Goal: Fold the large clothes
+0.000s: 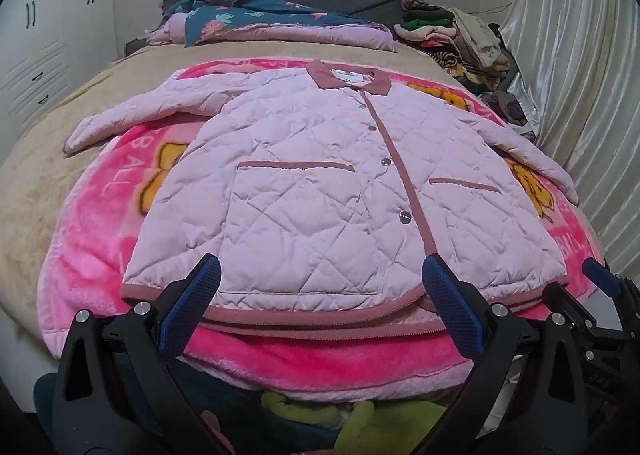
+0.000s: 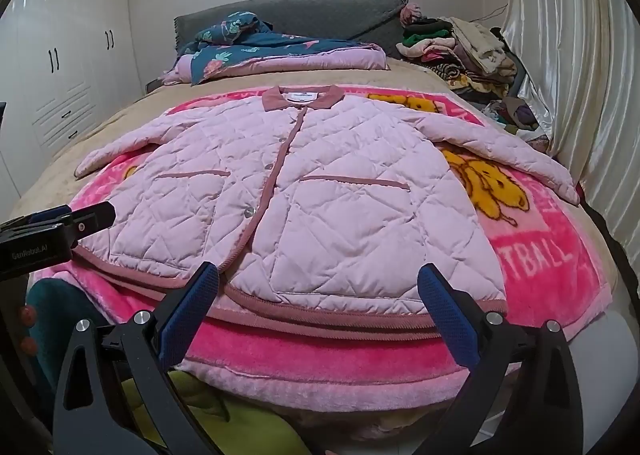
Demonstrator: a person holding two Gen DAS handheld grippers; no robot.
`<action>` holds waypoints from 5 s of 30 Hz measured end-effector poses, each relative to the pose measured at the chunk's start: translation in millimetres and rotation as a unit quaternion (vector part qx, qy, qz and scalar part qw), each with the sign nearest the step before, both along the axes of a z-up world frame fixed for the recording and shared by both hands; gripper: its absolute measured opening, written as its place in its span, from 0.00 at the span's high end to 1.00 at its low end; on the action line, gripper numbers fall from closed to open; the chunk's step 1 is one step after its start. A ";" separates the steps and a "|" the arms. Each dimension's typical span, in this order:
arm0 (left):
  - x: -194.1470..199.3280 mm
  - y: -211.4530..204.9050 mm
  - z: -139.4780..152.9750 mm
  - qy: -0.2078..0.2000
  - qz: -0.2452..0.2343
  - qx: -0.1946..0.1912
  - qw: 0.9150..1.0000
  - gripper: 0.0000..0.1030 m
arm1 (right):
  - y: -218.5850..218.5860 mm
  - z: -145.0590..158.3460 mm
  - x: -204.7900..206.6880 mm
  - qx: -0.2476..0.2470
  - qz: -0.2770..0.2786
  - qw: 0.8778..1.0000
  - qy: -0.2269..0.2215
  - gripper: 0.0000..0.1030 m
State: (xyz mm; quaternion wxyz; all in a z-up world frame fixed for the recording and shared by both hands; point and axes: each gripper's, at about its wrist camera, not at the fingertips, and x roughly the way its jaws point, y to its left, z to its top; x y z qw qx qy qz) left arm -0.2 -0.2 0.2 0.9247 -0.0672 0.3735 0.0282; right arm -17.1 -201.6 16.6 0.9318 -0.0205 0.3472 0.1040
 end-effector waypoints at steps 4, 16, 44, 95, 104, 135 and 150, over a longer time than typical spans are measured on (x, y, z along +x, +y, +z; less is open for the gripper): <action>-0.1 0.1 0.0 -0.001 0.001 0.001 1.000 0.08 | 0.0 0.4 0.4 -0.001 0.001 1.000 -0.001 0.04; -0.3 0.3 0.3 -0.002 0.001 0.001 1.000 0.08 | 0.1 0.7 0.8 0.000 0.002 1.000 -0.002 0.04; -0.5 0.2 0.4 -0.003 0.000 0.002 1.000 0.08 | 2.0 1.7 2.3 -0.001 -0.001 1.000 -0.004 0.04; 125.2 1.6 21.2 0.008 -0.003 -0.002 1.000 0.08 | -22.2 14.9 135.1 0.046 -0.030 0.998 0.016 0.04; 166.2 -3.3 24.9 0.017 -0.006 -0.007 1.000 0.08 | -35.8 20.7 171.3 0.048 -0.055 0.997 0.009 0.04; 281.0 -25.6 11.2 0.048 -0.018 -0.017 0.999 0.08 | -154.7 -6.3 277.9 0.072 -0.208 0.975 0.029 0.04; 310.9 -46.7 -20.6 0.079 -0.034 -0.011 0.996 0.08 | -246.1 -50.3 313.2 0.119 -0.316 0.939 0.063 0.04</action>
